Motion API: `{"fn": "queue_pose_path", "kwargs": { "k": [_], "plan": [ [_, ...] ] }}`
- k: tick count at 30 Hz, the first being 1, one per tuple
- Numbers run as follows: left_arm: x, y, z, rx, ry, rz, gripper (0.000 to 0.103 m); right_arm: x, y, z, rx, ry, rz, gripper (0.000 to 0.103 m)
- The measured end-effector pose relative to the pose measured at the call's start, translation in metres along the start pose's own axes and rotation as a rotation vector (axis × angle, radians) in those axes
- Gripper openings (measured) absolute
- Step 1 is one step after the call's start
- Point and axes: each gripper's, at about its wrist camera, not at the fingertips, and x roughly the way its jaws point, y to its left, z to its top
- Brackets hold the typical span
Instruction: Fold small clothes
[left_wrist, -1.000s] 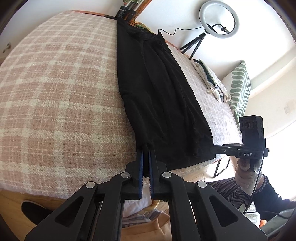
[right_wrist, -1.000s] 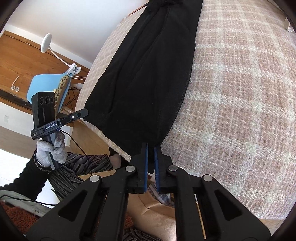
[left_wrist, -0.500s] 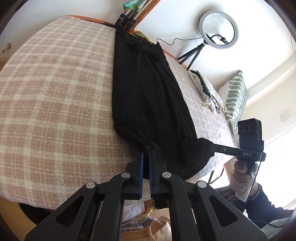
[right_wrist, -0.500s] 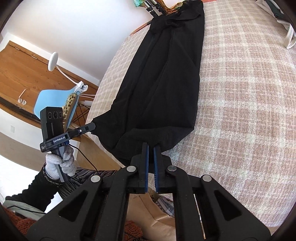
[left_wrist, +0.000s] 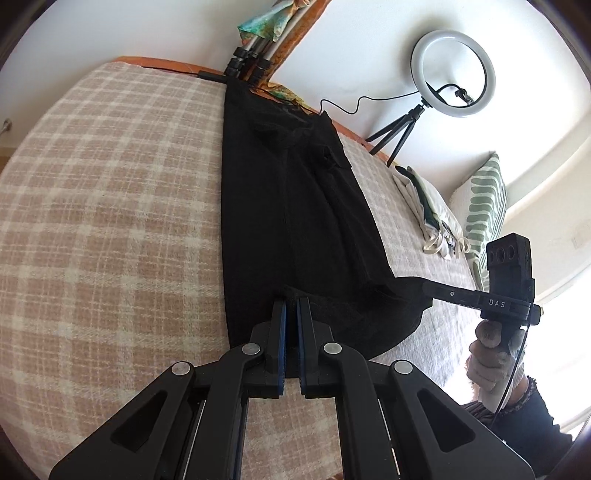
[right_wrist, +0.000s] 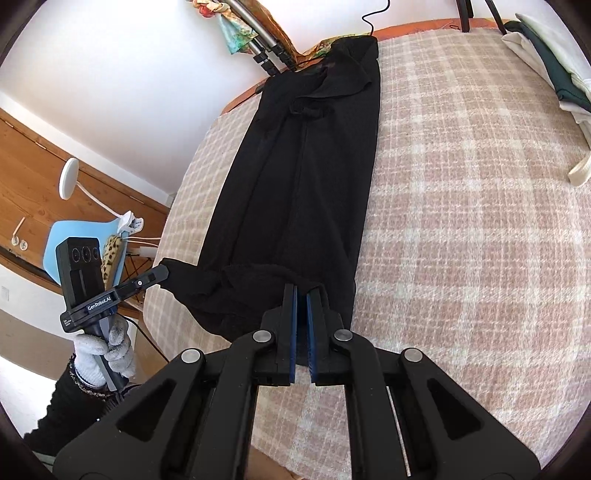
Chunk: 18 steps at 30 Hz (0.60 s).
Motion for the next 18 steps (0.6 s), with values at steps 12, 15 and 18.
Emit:
{"fn": "queue_pose_path", "kwargs": {
  "k": [12, 15, 18],
  "plan": [
    [0.031, 0.022, 0.03, -0.025, 0.006, 0.043, 0.004, 0.028, -0.013, 0.02, 0.04, 0.015, -0.075, 0.006],
    [0.037, 0.025, 0.034, -0.029, 0.012, 0.037, 0.004, 0.032, -0.016, 0.019, 0.048, 0.017, -0.084, 0.006],
    [0.041, 0.027, 0.039, -0.034, 0.013, 0.042, 0.004, 0.033, -0.014, 0.02, 0.039, 0.013, -0.095, 0.006]
  ]
}}
